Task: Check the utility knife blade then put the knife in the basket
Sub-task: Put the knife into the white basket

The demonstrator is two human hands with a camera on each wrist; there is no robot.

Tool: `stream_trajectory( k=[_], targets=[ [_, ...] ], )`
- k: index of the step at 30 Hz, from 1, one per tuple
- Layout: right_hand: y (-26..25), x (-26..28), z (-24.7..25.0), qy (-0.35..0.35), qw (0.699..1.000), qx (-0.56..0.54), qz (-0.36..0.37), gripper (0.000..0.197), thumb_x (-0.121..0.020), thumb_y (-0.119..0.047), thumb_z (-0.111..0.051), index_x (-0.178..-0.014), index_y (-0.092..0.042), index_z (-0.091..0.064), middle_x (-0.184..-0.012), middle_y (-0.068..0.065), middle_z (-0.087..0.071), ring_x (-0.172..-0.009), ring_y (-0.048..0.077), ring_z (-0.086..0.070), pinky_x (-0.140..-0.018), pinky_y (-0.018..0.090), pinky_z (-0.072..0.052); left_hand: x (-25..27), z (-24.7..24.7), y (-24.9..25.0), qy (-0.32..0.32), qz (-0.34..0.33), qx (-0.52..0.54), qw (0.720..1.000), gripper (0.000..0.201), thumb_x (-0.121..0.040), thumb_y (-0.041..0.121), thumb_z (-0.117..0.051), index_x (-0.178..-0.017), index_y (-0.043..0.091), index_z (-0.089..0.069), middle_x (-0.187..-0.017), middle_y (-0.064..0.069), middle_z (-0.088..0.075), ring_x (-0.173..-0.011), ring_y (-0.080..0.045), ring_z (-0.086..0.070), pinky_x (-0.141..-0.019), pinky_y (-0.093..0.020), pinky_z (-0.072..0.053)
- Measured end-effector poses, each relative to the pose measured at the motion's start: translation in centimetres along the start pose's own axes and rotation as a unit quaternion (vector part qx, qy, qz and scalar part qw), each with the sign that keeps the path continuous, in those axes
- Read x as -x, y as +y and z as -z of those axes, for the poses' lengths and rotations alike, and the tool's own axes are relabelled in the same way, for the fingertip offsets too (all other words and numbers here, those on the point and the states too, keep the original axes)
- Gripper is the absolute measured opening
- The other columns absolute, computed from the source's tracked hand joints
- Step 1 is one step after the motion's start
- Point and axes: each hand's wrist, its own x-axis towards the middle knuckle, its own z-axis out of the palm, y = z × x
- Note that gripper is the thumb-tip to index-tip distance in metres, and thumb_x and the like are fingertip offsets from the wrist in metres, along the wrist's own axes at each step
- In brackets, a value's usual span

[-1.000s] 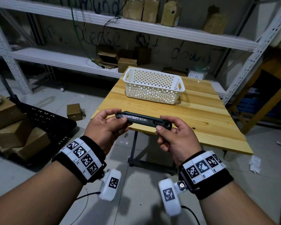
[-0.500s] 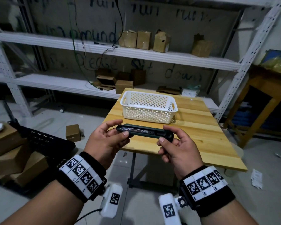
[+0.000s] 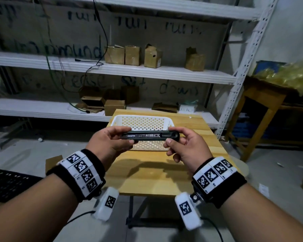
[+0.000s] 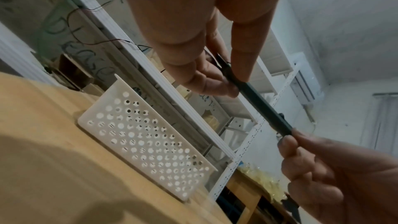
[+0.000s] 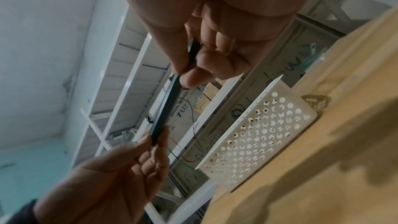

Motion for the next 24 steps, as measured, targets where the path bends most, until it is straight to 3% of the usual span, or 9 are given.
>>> stream_trajectory(
  k=[5,8,10,12,14,20,22,24],
  targets=[
    [0.2,-5.2,-0.7,0.002,0.999,0.048,0.010,0.029,-0.088,0.002,-0.071,-0.115,-0.008,-0.065,-0.081,0.013,-0.074,-0.054,0.011,-0.066,-0.044,0.020,-0.046,-5.6,0.6,0.7,0.028,-0.003,-0.096,0.995,0.044,-0.074,-0.024,-0.074,-0.101,0.010,-0.076,-0.115,-0.021,-0.075,-0.103,-0.038,-0.075,-0.095,-0.042,-0.061],
    [0.9,-8.4,-0.4,0.019,0.989,0.147,0.029,0.032,-0.082,-0.013,-0.081,-0.112,-0.017,-0.072,-0.086,0.008,-0.077,-0.072,0.015,-0.075,-0.067,0.028,-0.059,-8.6,0.8,1.0,0.046,-0.005,-0.164,0.985,0.048,-0.067,-0.019,-0.083,-0.101,0.015,-0.078,-0.112,-0.019,-0.076,-0.105,-0.036,-0.076,-0.097,-0.042,-0.060],
    [1.5,-10.5,0.2,0.019,0.969,0.241,0.038,0.032,-0.078,-0.028,-0.085,-0.109,-0.025,-0.075,-0.083,-0.003,-0.074,-0.077,0.013,-0.071,-0.074,0.028,-0.058,-10.3,0.7,1.2,0.054,-0.011,-0.225,0.973,0.045,-0.069,-0.009,-0.089,-0.104,0.018,-0.079,-0.109,-0.012,-0.078,-0.100,-0.027,-0.077,-0.096,-0.038,-0.061],
    [2.0,-12.0,0.6,0.009,0.946,0.322,0.042,0.037,-0.078,-0.039,-0.083,-0.112,-0.025,-0.075,-0.088,-0.010,-0.072,-0.082,0.009,-0.067,-0.077,0.026,-0.054,-11.7,0.6,1.3,0.052,-0.021,-0.313,0.948,0.045,-0.071,0.006,-0.092,-0.112,0.020,-0.078,-0.106,-0.001,-0.079,-0.099,-0.018,-0.076,-0.096,-0.033,-0.059],
    [2.3,-13.2,0.8,-0.014,0.912,0.408,0.044,0.041,-0.082,-0.046,-0.078,-0.115,-0.023,-0.074,-0.100,-0.006,-0.075,-0.093,0.015,-0.067,-0.086,0.031,-0.055,-12.8,0.4,1.2,0.044,-0.027,-0.386,0.921,0.047,-0.072,0.017,-0.094,-0.116,0.021,-0.078,-0.104,0.005,-0.078,-0.099,-0.013,-0.074,-0.093,-0.029,-0.057],
    [3.8,-16.1,0.8,-0.096,0.809,0.580,0.007,0.047,-0.086,-0.058,-0.067,-0.118,-0.024,-0.072,-0.108,0.000,-0.076,-0.101,0.023,-0.068,-0.090,0.039,-0.057,-15.8,0.1,-0.2,0.030,0.023,-0.507,0.861,0.033,-0.065,0.020,-0.097,-0.093,0.023,-0.080,-0.087,0.005,-0.078,-0.089,-0.017,-0.074,-0.074,-0.024,-0.053],
    [4.1,-16.9,0.4,-0.115,0.776,0.620,0.001,0.050,-0.084,-0.060,-0.068,-0.119,-0.025,-0.071,-0.110,-0.001,-0.075,-0.103,0.024,-0.067,-0.091,0.039,-0.056,-16.5,-0.1,-0.6,0.014,0.041,-0.562,0.826,0.032,-0.065,0.023,-0.098,-0.092,0.022,-0.081,-0.087,0.006,-0.077,-0.089,-0.017,-0.074,-0.076,-0.026,-0.055],
    [4.3,-17.7,-0.1,-0.140,0.744,0.653,-0.008,0.050,-0.081,-0.063,-0.068,-0.116,-0.027,-0.072,-0.108,-0.002,-0.075,-0.101,0.024,-0.067,-0.090,0.037,-0.055,-17.0,-0.4,-0.8,-0.003,0.057,-0.616,0.785,0.036,-0.069,0.026,-0.096,-0.101,0.019,-0.082,-0.097,0.003,-0.079,-0.095,-0.018,-0.074,-0.085,-0.028,-0.059]
  ],
)
